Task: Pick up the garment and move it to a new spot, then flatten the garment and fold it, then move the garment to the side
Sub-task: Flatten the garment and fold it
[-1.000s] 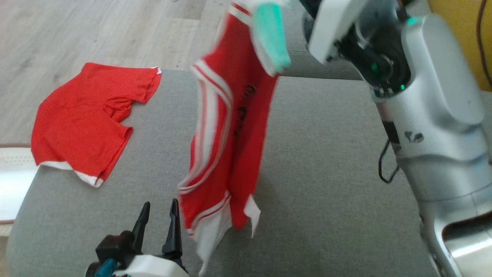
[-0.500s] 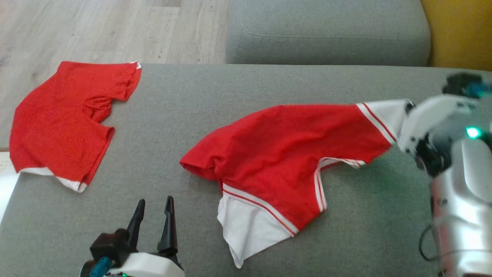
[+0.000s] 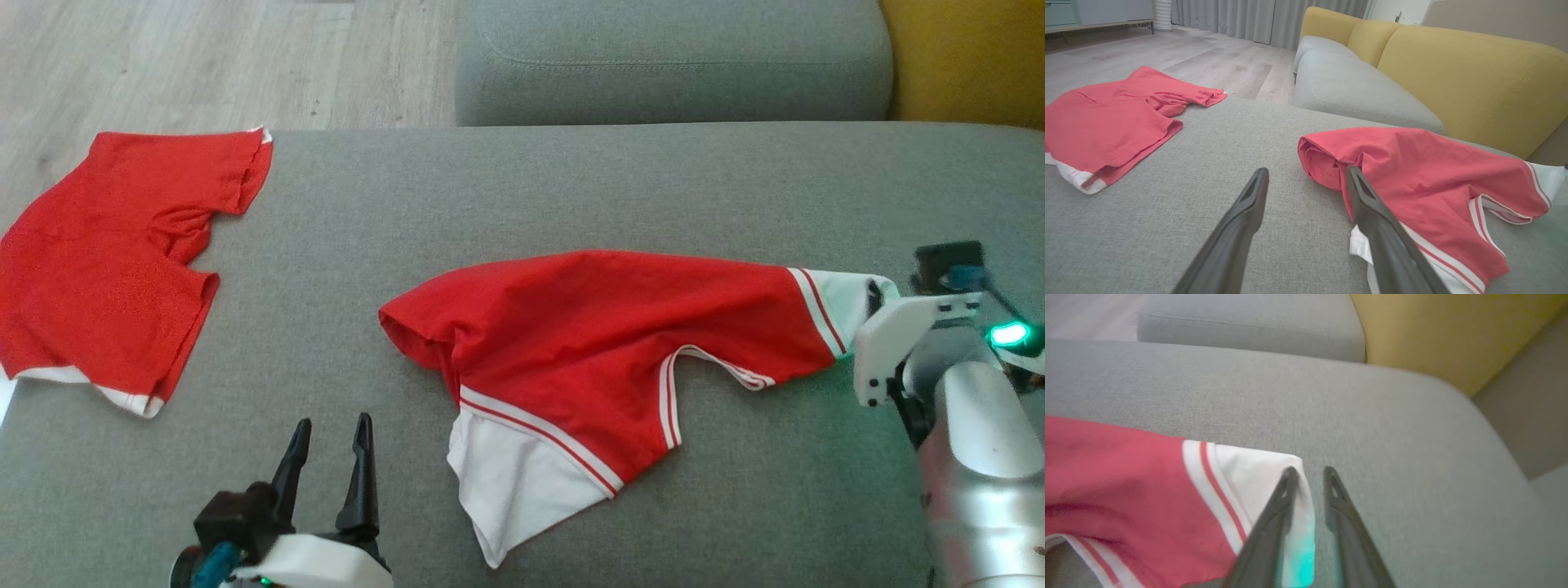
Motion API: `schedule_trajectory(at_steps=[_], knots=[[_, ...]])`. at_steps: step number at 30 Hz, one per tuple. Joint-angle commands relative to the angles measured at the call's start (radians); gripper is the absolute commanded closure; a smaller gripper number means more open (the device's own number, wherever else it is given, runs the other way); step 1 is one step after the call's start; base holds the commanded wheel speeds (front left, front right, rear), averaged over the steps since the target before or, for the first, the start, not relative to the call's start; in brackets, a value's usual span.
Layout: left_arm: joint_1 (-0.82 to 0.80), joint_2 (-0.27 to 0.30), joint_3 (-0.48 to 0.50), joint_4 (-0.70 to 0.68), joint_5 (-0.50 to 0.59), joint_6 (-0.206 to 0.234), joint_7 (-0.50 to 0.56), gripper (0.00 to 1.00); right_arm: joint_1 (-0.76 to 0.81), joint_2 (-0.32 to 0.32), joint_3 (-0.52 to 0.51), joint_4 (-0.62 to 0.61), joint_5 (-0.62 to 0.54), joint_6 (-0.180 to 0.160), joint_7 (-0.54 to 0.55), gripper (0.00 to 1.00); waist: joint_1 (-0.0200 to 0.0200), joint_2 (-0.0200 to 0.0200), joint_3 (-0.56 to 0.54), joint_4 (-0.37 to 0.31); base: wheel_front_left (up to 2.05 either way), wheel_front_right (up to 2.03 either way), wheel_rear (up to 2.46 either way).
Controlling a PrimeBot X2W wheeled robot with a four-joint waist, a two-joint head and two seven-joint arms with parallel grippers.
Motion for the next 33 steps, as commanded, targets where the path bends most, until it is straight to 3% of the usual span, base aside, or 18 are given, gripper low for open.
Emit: schedule_trajectory(at_steps=[1, 8, 12, 17, 22, 27, 33], knots=[[-0.06, -0.003, 0.039, -0.029, 0.013, -0.005, -0.012, 0.0, -0.038, -0.029, 0.074, -0.033, -0.054, 0.007, -0.062, 0.0, 0.0, 0.0, 0.001, -0.002, 0.0, 0.0, 0.0], [-0.047, -0.003, 0.047, -0.03, 0.015, -0.006, -0.012, 0.0, -0.016, -0.009, 0.264, -0.087, -0.129, 0.007, -0.266, 0.0, 0.0, 0.0, -0.006, -0.007, 0.0, 0.0, 0.0], [-0.039, -0.003, 0.049, -0.033, 0.018, -0.005, -0.012, 0.0, 0.03, 0.027, 0.531, -0.109, -0.004, 0.007, -0.323, 0.0, 0.0, 0.0, -0.009, -0.01, 0.0, 0.0, 0.0], [-0.046, -0.003, 0.044, -0.033, 0.021, -0.006, -0.012, 0.0, 0.095, 0.03, 0.853, -0.163, 0.188, 0.007, -0.267, 0.0, 0.0, 0.0, -0.004, 0.003, 0.0, 0.0, 0.0], [-0.055, -0.003, 0.041, -0.036, 0.019, -0.006, -0.012, 0.0, 0.121, -0.048, 1.1, -0.279, 0.363, 0.007, -0.179, 0.0, 0.0, 0.0, 0.016, 0.021, 0.0, 0.0, 0.0], [-0.069, -0.003, 0.036, -0.033, 0.013, -0.006, -0.012, 0.0, 0.107, -0.129, 1.247, -0.39, 0.476, 0.007, -0.122, 0.0, 0.0, 0.0, 0.041, 0.041, 0.0, 0.0, 0.0], [-0.081, -0.003, 0.028, -0.03, 0.005, -0.003, -0.012, 0.0, 0.08, -0.18, 1.389, -0.478, 0.58, 0.007, -0.07, 0.0, 0.0, 0.0, 0.053, 0.061, 0.0, 0.0, 0.0]])
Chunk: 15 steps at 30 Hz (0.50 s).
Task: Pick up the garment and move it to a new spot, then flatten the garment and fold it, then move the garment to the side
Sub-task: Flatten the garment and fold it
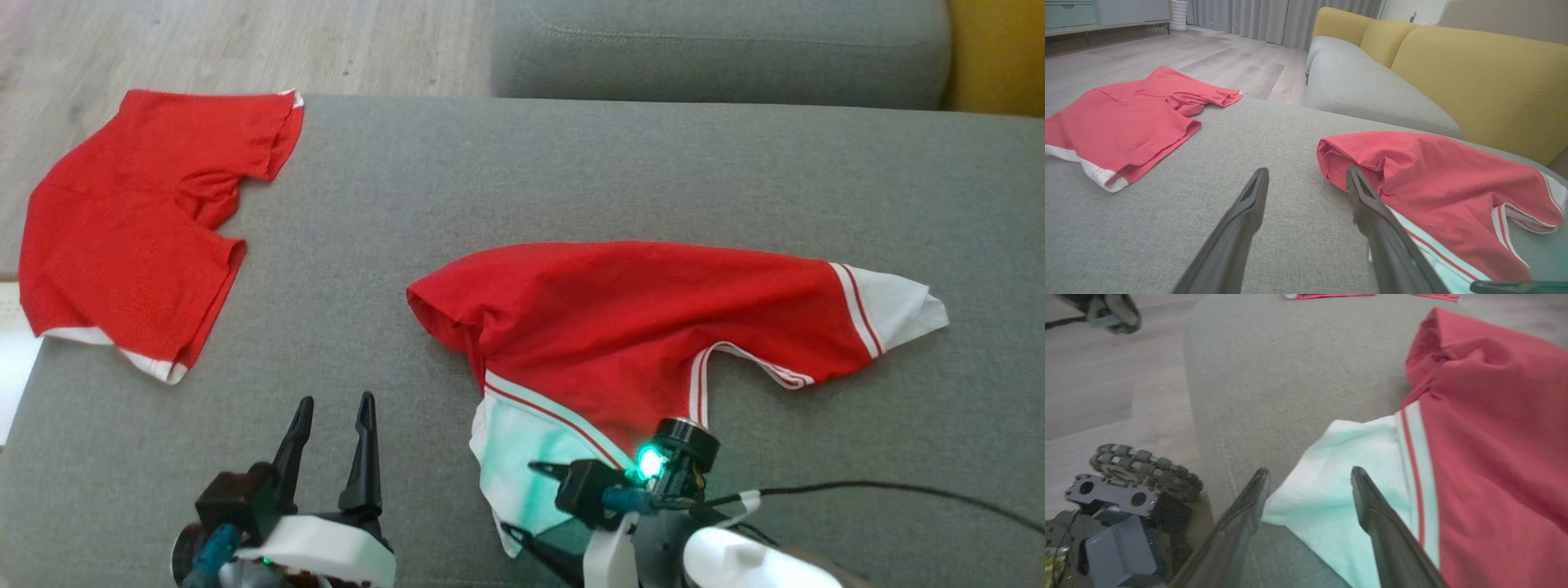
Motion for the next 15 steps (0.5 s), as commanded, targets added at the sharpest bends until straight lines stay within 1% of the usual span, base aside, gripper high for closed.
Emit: schedule_trajectory(at_steps=[1, 5, 10, 15], knots=[[-0.043, -0.003, 0.027, -0.029, -0.009, 0.003, -0.012, 0.0, -0.048, -0.017, 0.014, -0.037, 0.016, 0.007, 0.012, 0.0, 0.0, 0.0, 0.006, 0.006, 0.0, 0.0, 0.0], [-0.058, -0.003, 0.018, -0.033, -0.013, 0.005, -0.012, 0.0, -0.104, -0.052, 0.074, -0.052, 0.044, 0.007, 0.063, 0.0, 0.0, 0.0, 0.029, 0.017, 0.0, 0.0, 0.0], [-0.084, -0.003, 0.007, -0.038, -0.025, 0.01, -0.012, 0.0, -0.157, -0.068, 0.115, -0.03, 0.051, 0.007, 0.136, 0.0, 0.0, 0.0, 0.061, 0.033, 0.0, 0.0, 0.0], [-0.103, -0.003, 0.0, -0.038, -0.034, 0.012, -0.012, 0.0, -0.189, -0.086, 0.164, -0.034, 0.091, 0.007, 0.212, 0.0, 0.0, 0.0, 0.086, 0.045, 0.0, 0.0, 0.0]])
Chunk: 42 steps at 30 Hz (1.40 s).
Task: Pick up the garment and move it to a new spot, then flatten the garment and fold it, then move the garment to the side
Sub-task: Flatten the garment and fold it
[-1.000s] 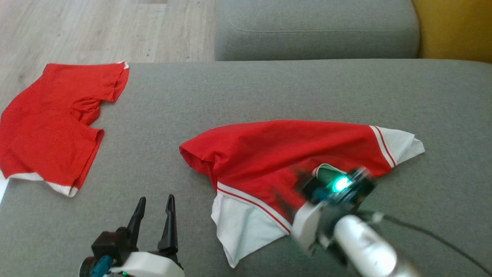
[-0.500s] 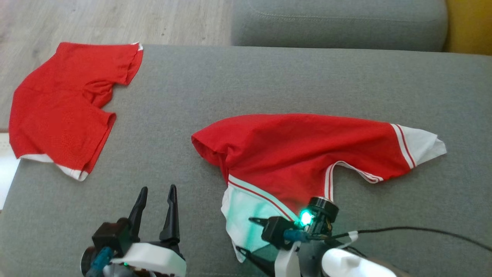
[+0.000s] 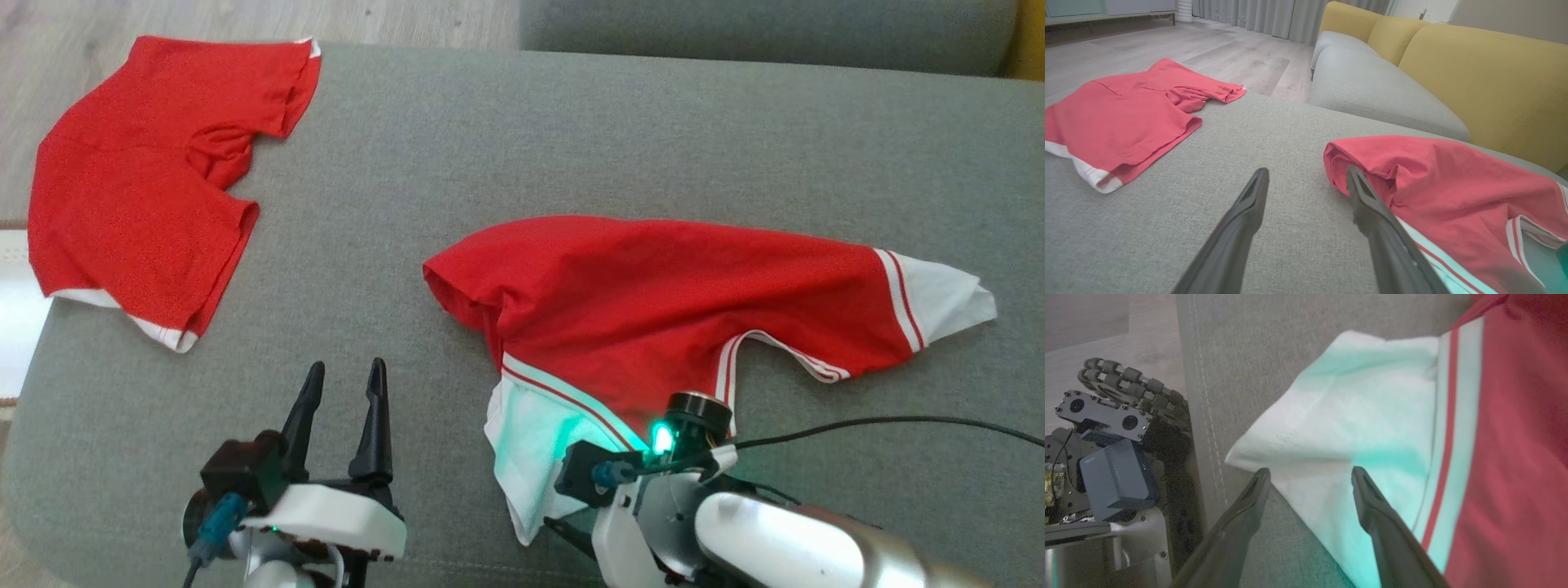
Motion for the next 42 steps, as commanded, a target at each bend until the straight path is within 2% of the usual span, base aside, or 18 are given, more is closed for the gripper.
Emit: schedule_trajectory(at_steps=[1, 19, 20, 22, 23, 27, 34, 38, 42], knots=[[-0.041, -0.002, 0.031, -0.034, -0.002, 0.005, -0.012, 0.0, -0.032, -0.011, -0.006, -0.027, 0.008, 0.007, 0.011, 0.0, 0.0, 0.0, 0.009, 0.005, 0.0, 0.0, 0.0], [-0.093, -0.002, 0.017, -0.033, -0.018, 0.008, -0.012, 0.0, -0.036, 0.022, 0.003, 0.072, -0.047, 0.007, 0.051, 0.0, 0.0, 0.0, 0.067, 0.034, 0.0, 0.0, 0.0], [-0.097, -0.002, 0.016, -0.034, -0.021, 0.009, -0.012, 0.0, -0.039, 0.021, 0.003, 0.078, -0.05, 0.007, 0.053, 0.22, 0.0, 0.0, 0.072, 0.036, 0.0, 0.0, 0.0], [-0.104, -0.002, 0.012, -0.035, -0.025, 0.01, -0.012, 0.0, -0.044, 0.02, 0.003, 0.089, -0.052, 0.007, 0.054, 0.95, 0.0, 0.0, 0.08, 0.039, 0.0, 0.0, 0.0], [-0.106, -0.002, 0.011, -0.035, -0.027, 0.011, -0.012, 0.0, -0.046, 0.02, 0.003, 0.094, -0.047, 0.007, 0.052, 1.0, 0.0, 0.0, 0.083, 0.039, 0.0, 0.0, 0.0], [-0.109, -0.002, 0.011, -0.034, -0.031, 0.013, -0.012, 0.0, -0.061, 0.021, 0.003, 0.113, -0.026, 0.007, 0.029, 1.0, 0.0, 0.0, 0.088, 0.038, 0.0, 0.0, 0.0], [-0.098, -0.002, 0.022, -0.028, -0.026, 0.018, -0.012, 0.0, -0.113, 0.05, -0.046, 0.139, 0.041, 0.007, -0.098, 1.0, 0.0, 0.0, 0.062, 0.022, 0.0, 0.0, 0.0], [-0.084, -0.002, 0.032, -0.025, -0.018, 0.016, -0.012, 0.0, -0.121, 0.063, -0.115, 0.08, 0.081, 0.007, -0.164, 1.0, 0.0, 0.0, 0.027, 0.009, 0.0, 0.0, 0.0], [-0.067, -0.002, 0.041, -0.03, -0.011, 0.018, -0.012, 0.0, -0.138, 0.051, -0.225, -0.034, 0.119, 0.007, -0.186, 1.0, 0.0, 0.0, 0.005, -0.008, 0.0, 0.0, 0.0]])
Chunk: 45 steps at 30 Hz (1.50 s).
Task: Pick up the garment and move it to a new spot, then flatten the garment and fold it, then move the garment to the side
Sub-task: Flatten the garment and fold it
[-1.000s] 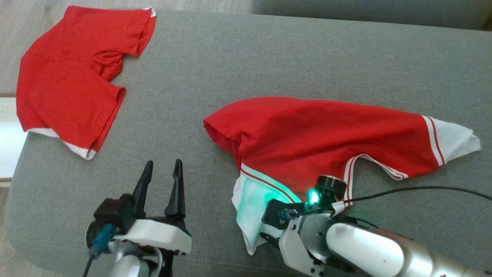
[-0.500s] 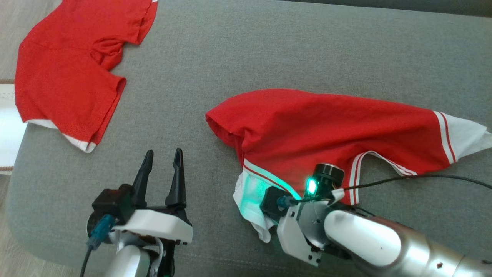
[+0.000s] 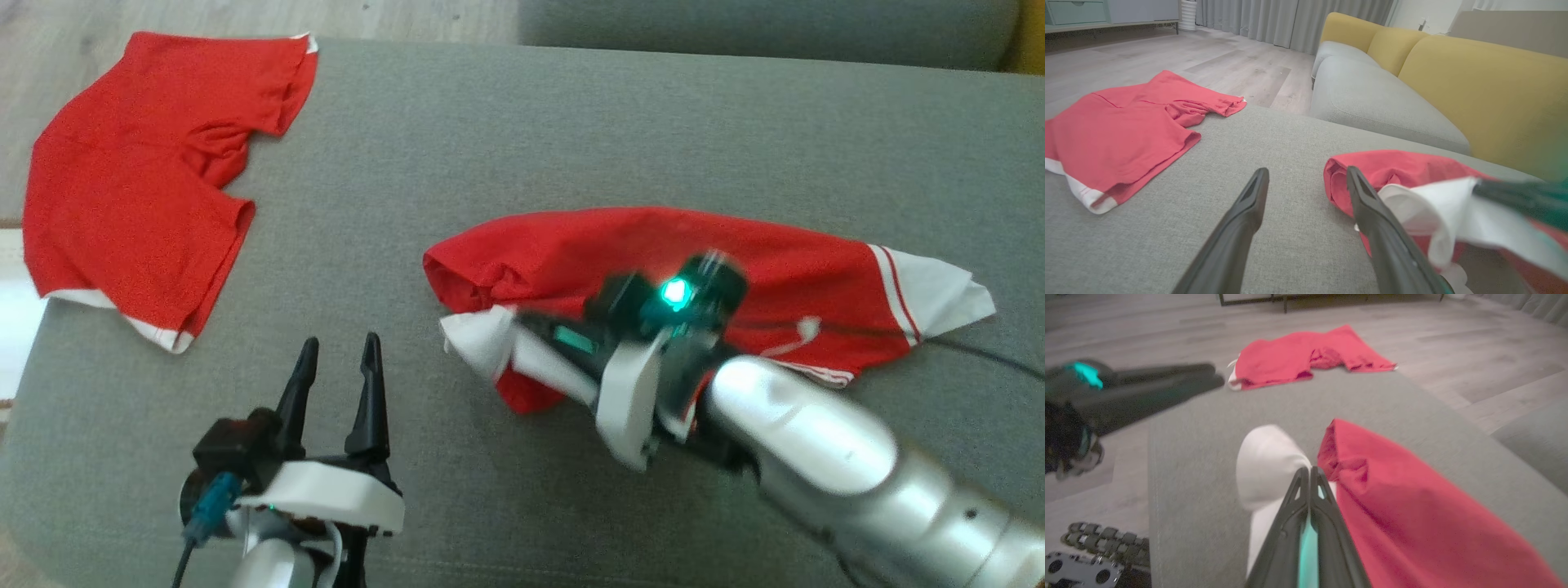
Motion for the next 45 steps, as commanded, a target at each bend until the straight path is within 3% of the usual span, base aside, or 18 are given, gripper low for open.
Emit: schedule_trajectory(at_steps=[1, 5, 9, 16, 20, 21, 22, 23, 24, 35, 45], knots=[[-0.011, -0.001, 0.038, -0.034, 0.01, 0.0, -0.012, 0.0, -0.05, -0.004, -0.052, -0.056, 0.005, -0.001, -0.005, 1.0, 0.0, 0.0, -0.005, -0.012, 0.0, 0.0, 0.0], [-0.025, -0.001, 0.022, -0.041, 0.012, -0.008, -0.012, 0.0, -0.14, -0.044, -0.186, -0.104, -0.001, -0.001, 0.048, 1.0, 0.0, 0.0, 0.021, -0.008, 0.0, 0.0, 0.0], [-0.054, -0.001, -0.008, -0.039, -0.003, -0.017, -0.012, 0.0, -0.237, -0.078, -0.305, -0.05, -0.017, -0.001, 0.099, 1.0, 0.0, 0.0, 0.051, 0.03, 0.0, 0.0, 0.0], [-0.08, -0.001, -0.09, -0.037, -0.036, -0.018, -0.012, 0.0, -0.385, -0.09, -0.426, 0.241, -0.14, -0.001, 0.125, 1.0, 0.0, 0.0, 0.09, 0.127, 0.0, 0.0, 0.0], [-0.081, -0.001, -0.132, -0.038, -0.046, -0.013, -0.012, 0.0, -0.426, -0.093, -0.502, 0.403, -0.244, -0.001, 0.061, 1.0, 0.0, 0.0, 0.094, 0.164, 0.0, 0.0, 0.0], [-0.082, -0.001, -0.139, -0.039, -0.048, -0.011, -0.012, 0.0, -0.436, -0.092, -0.528, 0.438, -0.28, -0.001, 0.033, 0.94, 0.0, 0.0, 0.095, 0.169, 0.0, 0.0, 0.0], [-0.081, -0.001, -0.144, -0.041, -0.049, -0.008, -0.012, 0.0, -0.443, -0.089, -0.552, 0.469, -0.315, -0.001, 0.004, 0.71, 0.0, 0.0, 0.094, 0.172, 0.0, 0.0, 0.0], [-0.08, -0.001, -0.149, -0.042, -0.051, -0.005, -0.012, 0.0, -0.448, -0.083, -0.579, 0.496, -0.349, -0.001, -0.028, 0.26, 0.0, 0.0, 0.092, 0.174, 0.0, 0.0, 0.0], [-0.079, -0.001, -0.153, -0.043, -0.051, -0.003, -0.012, 0.0, -0.449, -0.076, -0.605, 0.523, -0.38, -0.001, -0.052, 0.0, 0.0, 0.0, 0.091, 0.174, 0.0, 0.0, 0.0], [-0.058, -0.001, -0.129, -0.037, -0.031, 0.0, -0.012, 0.0, -0.403, -0.01, -0.736, 0.606, -0.564, -0.001, -0.245, 0.0, 0.0, 0.0, 0.05, 0.1, 0.0, 0.0, 0.0], [-0.009, -0.001, -0.059, -0.044, -0.005, -0.001, -0.012, 0.0, -0.133, 0.043, -0.836, 0.526, -0.636, -0.001, -0.304, 0.0, 0.0, 0.0, 0.005, -0.021, 0.0, 0.0, 0.0]])
